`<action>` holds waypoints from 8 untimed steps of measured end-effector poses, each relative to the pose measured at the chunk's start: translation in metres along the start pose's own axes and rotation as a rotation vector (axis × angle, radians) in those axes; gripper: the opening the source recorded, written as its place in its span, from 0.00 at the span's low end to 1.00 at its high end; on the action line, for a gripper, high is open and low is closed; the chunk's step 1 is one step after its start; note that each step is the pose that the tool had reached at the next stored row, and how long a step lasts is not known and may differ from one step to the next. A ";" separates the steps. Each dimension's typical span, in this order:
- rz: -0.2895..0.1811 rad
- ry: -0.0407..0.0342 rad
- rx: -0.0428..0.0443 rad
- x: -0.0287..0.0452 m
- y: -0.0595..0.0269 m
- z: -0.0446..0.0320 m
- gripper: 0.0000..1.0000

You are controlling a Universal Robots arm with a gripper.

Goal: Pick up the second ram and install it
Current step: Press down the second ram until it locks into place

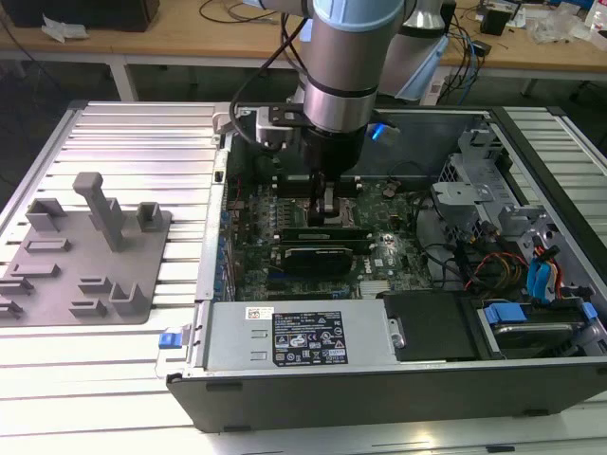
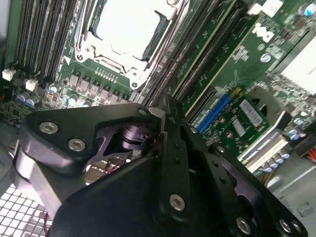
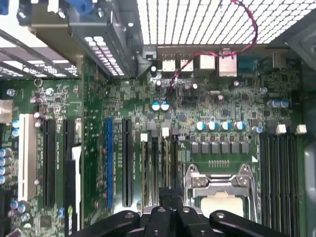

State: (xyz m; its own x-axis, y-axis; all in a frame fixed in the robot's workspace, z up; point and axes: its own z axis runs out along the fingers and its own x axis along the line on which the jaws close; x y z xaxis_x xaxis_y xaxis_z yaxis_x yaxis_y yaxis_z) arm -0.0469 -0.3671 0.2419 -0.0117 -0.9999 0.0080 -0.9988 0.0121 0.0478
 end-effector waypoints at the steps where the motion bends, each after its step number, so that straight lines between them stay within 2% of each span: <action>1: 0.000 0.0002 -0.0001 -0.0008 0.0023 0.0012 0.08; 3: 0.000 0.0001 0.0000 -0.0017 0.0046 0.0048 0.08; 8: 0.000 0.0005 -0.0001 -0.0016 0.0044 0.0082 0.08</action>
State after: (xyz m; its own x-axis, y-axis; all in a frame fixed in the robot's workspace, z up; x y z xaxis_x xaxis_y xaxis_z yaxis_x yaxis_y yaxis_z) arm -0.0517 -0.3655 0.2339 -0.0114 -0.9999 0.0085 -0.9988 0.0118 0.0479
